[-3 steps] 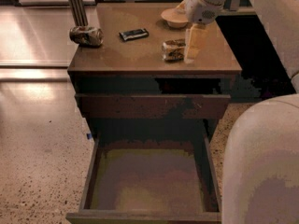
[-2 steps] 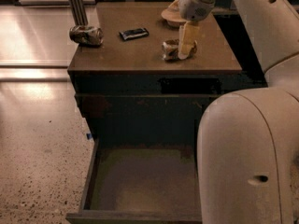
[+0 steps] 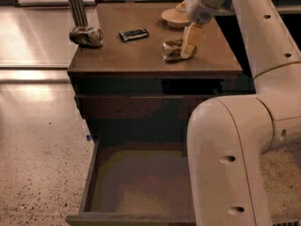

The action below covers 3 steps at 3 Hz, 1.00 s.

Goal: Place orange can into middle drawer

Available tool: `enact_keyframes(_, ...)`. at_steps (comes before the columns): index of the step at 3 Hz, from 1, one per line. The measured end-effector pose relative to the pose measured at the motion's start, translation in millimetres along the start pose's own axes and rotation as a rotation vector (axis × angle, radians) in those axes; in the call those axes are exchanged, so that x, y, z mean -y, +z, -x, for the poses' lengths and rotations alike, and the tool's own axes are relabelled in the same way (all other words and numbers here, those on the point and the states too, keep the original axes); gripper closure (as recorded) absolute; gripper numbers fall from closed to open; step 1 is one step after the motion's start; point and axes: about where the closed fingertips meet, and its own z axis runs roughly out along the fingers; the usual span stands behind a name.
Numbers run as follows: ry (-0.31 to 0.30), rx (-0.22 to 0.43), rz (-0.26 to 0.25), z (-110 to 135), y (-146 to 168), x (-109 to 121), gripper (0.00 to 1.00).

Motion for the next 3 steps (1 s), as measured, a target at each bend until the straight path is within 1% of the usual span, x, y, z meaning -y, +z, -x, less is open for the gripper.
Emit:
enact_keyframes(1,0.052,-0.018,-0.020,-22,-8,1,0.00)
enact_keyframes(2,0.058,-0.013,0.067,-23,16,-15,0.00)
enact_keyframes(3,0.051,0.004,0.128,-14,40,-24,0.00)
